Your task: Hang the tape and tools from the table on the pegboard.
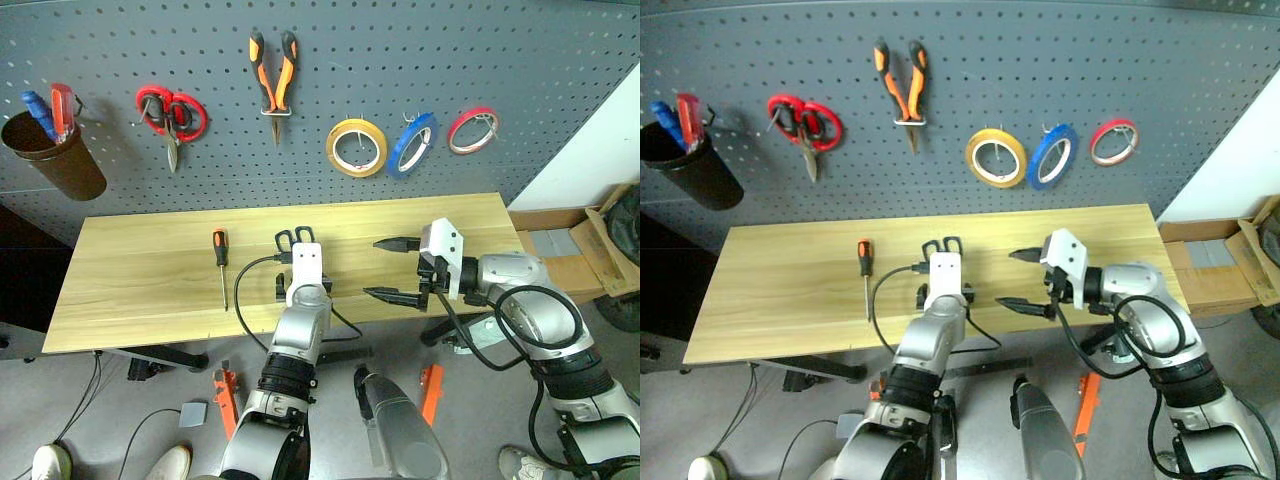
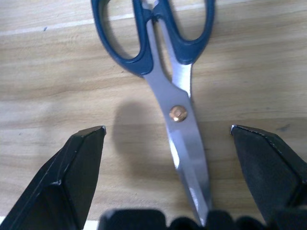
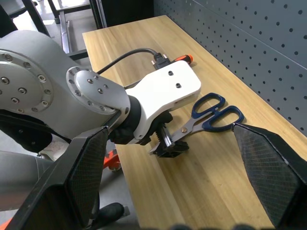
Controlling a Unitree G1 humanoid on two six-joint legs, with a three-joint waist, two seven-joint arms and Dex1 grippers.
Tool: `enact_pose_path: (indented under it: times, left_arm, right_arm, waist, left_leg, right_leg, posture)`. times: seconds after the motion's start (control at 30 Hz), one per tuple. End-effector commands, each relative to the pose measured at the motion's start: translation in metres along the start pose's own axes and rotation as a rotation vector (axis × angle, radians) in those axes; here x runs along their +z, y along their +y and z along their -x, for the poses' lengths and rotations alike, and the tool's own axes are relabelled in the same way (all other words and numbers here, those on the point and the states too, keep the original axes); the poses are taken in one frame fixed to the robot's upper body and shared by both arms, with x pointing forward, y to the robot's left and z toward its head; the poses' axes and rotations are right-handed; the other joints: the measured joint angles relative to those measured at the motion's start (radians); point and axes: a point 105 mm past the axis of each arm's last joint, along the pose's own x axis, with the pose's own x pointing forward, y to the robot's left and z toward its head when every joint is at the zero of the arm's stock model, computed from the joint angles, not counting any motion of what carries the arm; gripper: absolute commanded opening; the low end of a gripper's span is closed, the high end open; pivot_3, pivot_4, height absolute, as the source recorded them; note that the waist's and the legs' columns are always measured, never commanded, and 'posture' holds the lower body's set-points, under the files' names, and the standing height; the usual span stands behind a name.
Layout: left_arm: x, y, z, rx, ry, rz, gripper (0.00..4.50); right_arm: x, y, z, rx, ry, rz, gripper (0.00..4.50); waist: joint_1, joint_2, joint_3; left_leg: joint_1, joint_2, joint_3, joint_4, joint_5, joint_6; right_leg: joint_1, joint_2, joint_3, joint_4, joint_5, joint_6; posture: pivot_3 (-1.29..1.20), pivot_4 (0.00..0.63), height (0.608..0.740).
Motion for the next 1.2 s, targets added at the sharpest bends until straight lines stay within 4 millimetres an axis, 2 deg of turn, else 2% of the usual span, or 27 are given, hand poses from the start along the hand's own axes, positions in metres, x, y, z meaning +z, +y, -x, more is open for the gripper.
enact_pose_path:
  times: [0.03,0.3,0.4,0.57,0.7,0.73,0.77,1.0,1.2]
  left_arm:
    - [-0.011,0.0,-0.002,-0.021,0.032,0.001,4.5]
    - [-0.013,-0.005,-0.005,-0.051,0.048,0.04,4.5]
    - [-0.012,-0.003,-0.006,-0.053,0.041,0.048,3.93]
    - [-0.009,-0.002,-0.006,-0.05,0.036,0.056,2.36]
    - [-0.008,-0.001,-0.006,-0.046,0.033,0.062,0.93]
    - [-0.008,-0.001,-0.006,-0.045,0.033,0.063,0.62]
    - [-0.008,-0.002,-0.006,-0.045,0.033,0.063,0.51]
    - [-0.009,0.001,-0.006,-0.037,0.039,0.068,0.51]
    - [0.002,0.018,0.007,-0.032,-0.042,0.033,0.51]
  right_arm:
    - [0.009,-0.005,0.003,-0.018,-0.038,0.006,4.45]
    - [0.008,-0.006,0.005,-0.03,-0.031,0.002,4.45]
    - [0.008,-0.006,0.005,-0.031,-0.03,0.0,4.5]
    - [0.008,-0.008,0.004,-0.037,-0.033,0.001,4.5]
    - [0.008,-0.01,0.004,-0.036,-0.033,0.007,4.5]
    - [0.008,-0.01,0.004,-0.035,-0.032,0.01,4.5]
    - [0.008,-0.01,0.003,-0.034,-0.032,0.01,4.5]
    - [0.008,-0.01,0.002,-0.029,-0.036,0.015,4.5]
    - [0.014,-0.004,0.003,-0.013,-0.074,0.007,4.5]
  waist:
    - [0.0,0.0,0.0]
    - [0.0,-0.001,0.002]
    - [0.0,-0.001,0.004]
    - [0.0,-0.002,0.004]
    - [0.0,-0.002,0.004]
    - [0.0,-0.002,0.004]
    - [0.0,-0.002,0.004]
    - [0.0,-0.002,0.004]
    - [-0.001,-0.002,0.004]
  left_leg:
    - [0.0,0.0,0.0,0.0,0.0,0.0]
    - [0.0,0.0,0.0,0.0,0.0,0.0]
    - [0.0,0.0,0.0,0.0,0.0,0.0]
    - [0.0,0.0,0.0,-0.004,0.0,0.0]
    - [0.001,0.0,0.0,-0.006,0.0,0.0]
    - [0.001,0.0,0.0,-0.007,0.0,0.0]
    - [0.002,0.0,0.0,-0.008,0.0,0.0]
    - [0.002,0.0,0.0,-0.009,0.0,0.0]
    - [0.002,0.0,0.0,-0.01,0.0,0.0]
  right_leg:
    - [0.0,0.0,0.0,0.0,0.0,0.0]
    - [0.0,0.0,0.0,-0.001,0.0,0.0]
    - [0.0,0.0,0.0,-0.001,0.0,0.0]
    - [-0.001,0.0,0.0,-0.001,-0.001,-0.001]
    - [-0.001,0.0,0.0,-0.002,-0.001,-0.002]
    - [-0.001,0.0,0.0,-0.002,-0.001,-0.002]
    - [-0.001,0.0,0.0,-0.002,-0.001,-0.002]
    - [-0.001,0.0,0.0,-0.002,-0.002,-0.002]
    - [-0.002,0.0,0.0,-0.002,-0.001,-0.001]
  posture:
    - [-0.19,0.383,0.74]
    - [-0.2,0.392,0.74]
    - [-0.2,0.392,0.74]
    - [-0.19,0.391,0.74]
    - [-0.19,0.39,0.74]
    - [-0.19,0.388,0.74]
    - [-0.19,0.387,0.74]
    - [-0.18,0.378,0.74]
    - [-0.17,0.346,0.74]
